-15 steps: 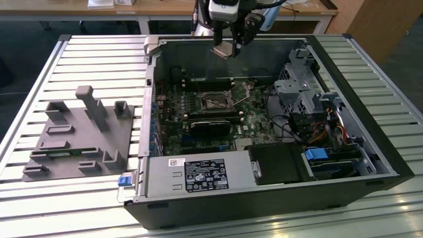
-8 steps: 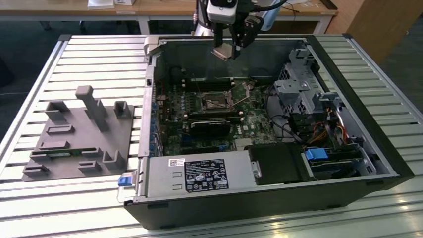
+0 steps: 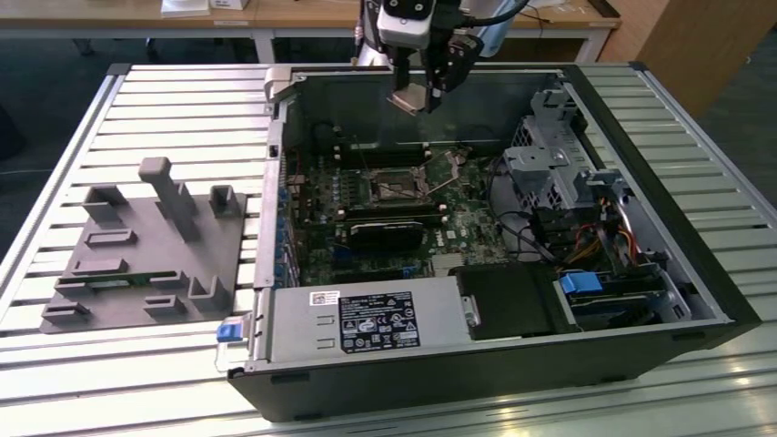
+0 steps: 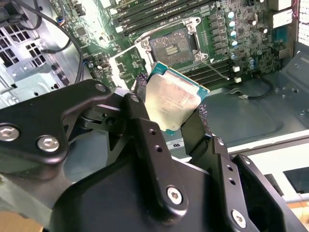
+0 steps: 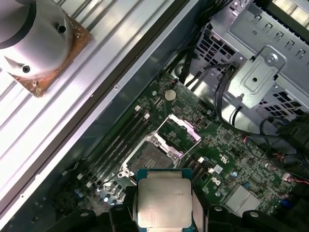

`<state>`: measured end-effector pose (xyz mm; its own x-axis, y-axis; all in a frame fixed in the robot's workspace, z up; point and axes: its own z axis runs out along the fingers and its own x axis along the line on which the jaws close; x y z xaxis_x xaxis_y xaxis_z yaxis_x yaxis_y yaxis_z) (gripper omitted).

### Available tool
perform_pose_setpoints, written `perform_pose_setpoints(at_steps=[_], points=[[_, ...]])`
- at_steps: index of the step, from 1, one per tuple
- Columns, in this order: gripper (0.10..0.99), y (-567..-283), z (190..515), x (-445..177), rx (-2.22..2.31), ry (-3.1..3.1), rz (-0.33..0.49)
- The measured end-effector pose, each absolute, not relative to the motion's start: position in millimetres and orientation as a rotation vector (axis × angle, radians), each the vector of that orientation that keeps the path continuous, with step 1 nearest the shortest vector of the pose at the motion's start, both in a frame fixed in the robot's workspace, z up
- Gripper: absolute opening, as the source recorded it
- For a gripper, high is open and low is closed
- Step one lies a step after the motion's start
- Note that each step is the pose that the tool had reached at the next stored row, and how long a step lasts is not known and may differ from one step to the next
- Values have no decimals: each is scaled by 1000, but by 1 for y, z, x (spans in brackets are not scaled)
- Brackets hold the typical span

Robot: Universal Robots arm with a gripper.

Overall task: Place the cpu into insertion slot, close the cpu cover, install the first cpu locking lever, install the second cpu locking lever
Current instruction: 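Place the cpu into insertion slot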

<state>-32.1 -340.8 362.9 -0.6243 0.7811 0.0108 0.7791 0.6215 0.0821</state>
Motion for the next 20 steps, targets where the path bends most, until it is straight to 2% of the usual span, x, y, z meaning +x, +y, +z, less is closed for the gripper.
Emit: perform_pose_setpoints(at_steps=[20], points=[[537,-341,360,-32,1570,2681,117]])
